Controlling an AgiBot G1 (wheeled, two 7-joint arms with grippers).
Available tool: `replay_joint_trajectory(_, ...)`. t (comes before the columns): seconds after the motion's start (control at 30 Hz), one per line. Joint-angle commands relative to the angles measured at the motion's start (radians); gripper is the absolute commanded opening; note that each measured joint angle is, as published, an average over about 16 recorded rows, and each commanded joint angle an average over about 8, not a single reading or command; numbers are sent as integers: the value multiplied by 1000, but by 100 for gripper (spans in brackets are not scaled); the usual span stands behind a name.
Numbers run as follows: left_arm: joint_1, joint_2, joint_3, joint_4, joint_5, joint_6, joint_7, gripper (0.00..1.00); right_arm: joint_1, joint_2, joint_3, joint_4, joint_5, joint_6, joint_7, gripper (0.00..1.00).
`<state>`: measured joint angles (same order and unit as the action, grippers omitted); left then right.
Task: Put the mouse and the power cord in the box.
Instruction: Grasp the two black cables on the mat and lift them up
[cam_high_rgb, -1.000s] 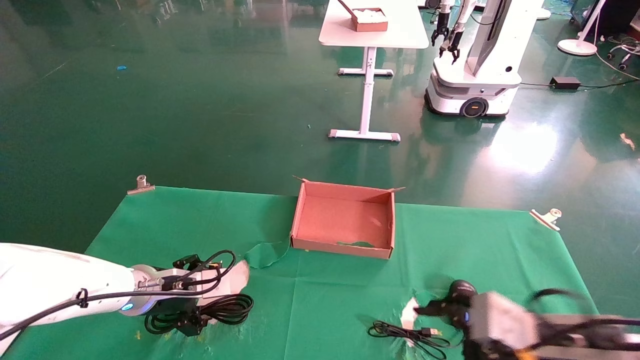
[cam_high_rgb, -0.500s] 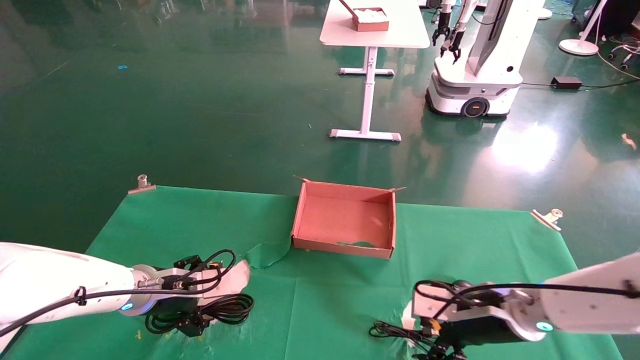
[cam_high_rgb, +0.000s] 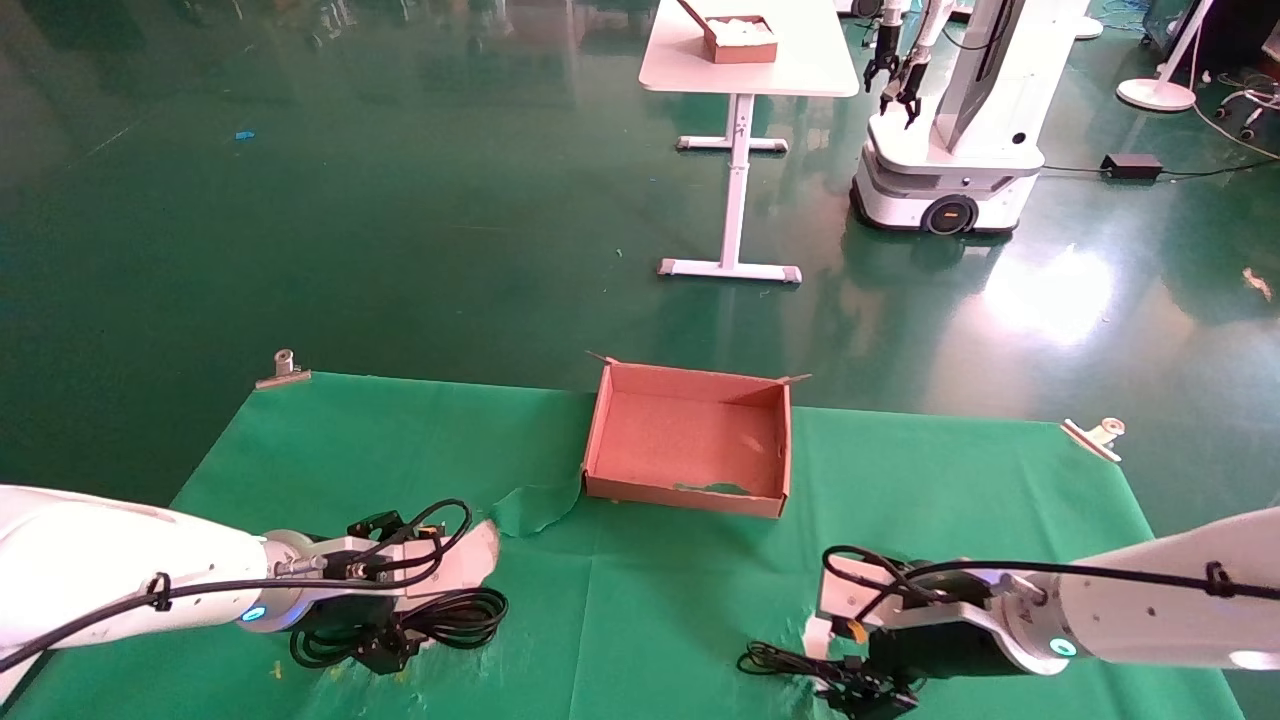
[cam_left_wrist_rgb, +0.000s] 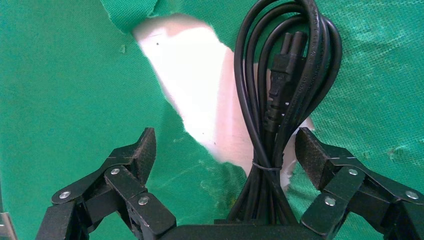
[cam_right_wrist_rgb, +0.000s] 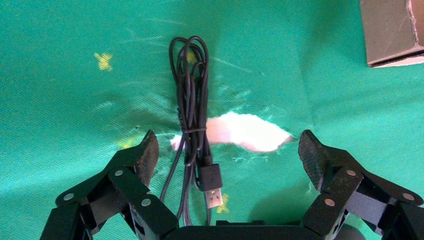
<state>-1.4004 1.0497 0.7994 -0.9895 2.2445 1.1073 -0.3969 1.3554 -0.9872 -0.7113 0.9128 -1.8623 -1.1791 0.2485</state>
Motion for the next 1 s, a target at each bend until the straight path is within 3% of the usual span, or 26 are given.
replay_joint_trajectory(0.03, 0, 0, 0, 1, 0, 0, 0, 0, -1, 1, 5, -3, 6, 3, -2, 0)
replay_joint_trajectory(1.0, 0, -1, -1, -1, -3, 0, 0, 0, -2, 1, 1, 3, 4, 0, 3, 0)
